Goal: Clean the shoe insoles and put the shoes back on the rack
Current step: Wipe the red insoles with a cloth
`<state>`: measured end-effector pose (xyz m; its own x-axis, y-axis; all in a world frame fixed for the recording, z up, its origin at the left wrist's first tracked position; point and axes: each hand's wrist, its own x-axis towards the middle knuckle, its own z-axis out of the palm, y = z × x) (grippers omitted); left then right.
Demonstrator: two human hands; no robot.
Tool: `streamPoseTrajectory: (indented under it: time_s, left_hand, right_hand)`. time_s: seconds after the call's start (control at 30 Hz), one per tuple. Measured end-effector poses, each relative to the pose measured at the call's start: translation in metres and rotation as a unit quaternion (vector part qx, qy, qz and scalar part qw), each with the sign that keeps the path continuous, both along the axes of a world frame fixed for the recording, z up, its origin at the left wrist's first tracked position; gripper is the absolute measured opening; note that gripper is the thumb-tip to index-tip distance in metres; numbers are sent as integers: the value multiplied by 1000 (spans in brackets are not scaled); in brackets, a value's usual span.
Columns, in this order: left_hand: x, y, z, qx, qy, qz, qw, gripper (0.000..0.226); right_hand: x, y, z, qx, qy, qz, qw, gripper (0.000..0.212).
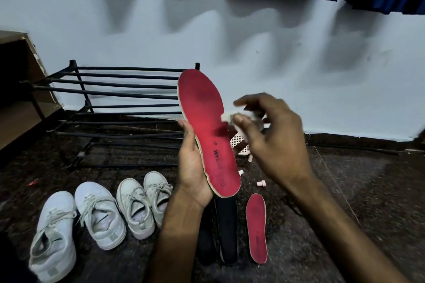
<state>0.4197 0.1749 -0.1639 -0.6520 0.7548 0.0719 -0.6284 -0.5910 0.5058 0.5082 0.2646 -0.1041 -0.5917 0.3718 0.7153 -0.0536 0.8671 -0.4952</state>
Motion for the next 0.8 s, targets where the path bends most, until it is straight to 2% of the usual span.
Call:
streamPoseTrajectory:
  time_s: [0.07, 0.13, 0.2, 0.33, 0.4, 0.5, 0.53, 0.6, 0.67, 0.73, 0.8]
  left_hand:
    - [0, 2, -6, 8, -9, -2, 1000, 66]
    - [4, 5, -11, 18, -29, -25, 999, 63]
    - [5, 6, -14, 13, -35, -42, 998, 69]
    - [-3, 4, -17, 12, -2, -30, 999, 77]
    - [-6, 3, -19, 26, 5, 1, 1000, 73]
    - [-9, 1, -18, 34, 0, 12, 999, 70]
    - [-10, 0, -16, 36, 4, 5, 999, 71]
    - [-9, -1, -12, 29, 12, -25, 999, 75]
    - [-5, 1, -12, 22, 20, -30, 999, 73]
    - [0, 4, -15, 14, 8, -34, 999, 69]
    - [6, 4, -12, 9, 16, -64, 998, 76]
  right_hand:
    - [-4, -1, 3, 71, -18, -34, 997, 17]
    - [-12, -13, -6, 154, -104, -42, 982, 14]
    - [-14, -24, -23, 191, -163, -33, 967, 14]
    - [11, -31, -49, 168, -225, 11, 960, 12]
    - [25, -32, -57, 147, -258, 49, 954, 22]
    - [37, -23, -48, 195, -295, 91, 931, 24]
    - [38, -17, -38, 199, -288, 91, 932, 21]
    - [34, -6, -14, 134, -221, 75, 963, 8]
    - [19, -2, 1, 86, -126, 44, 987, 12]
    - [-1, -9, -1, 93, -116, 23, 989, 17]
    - [-9, -24, -18, 82, -141, 26, 986, 17]
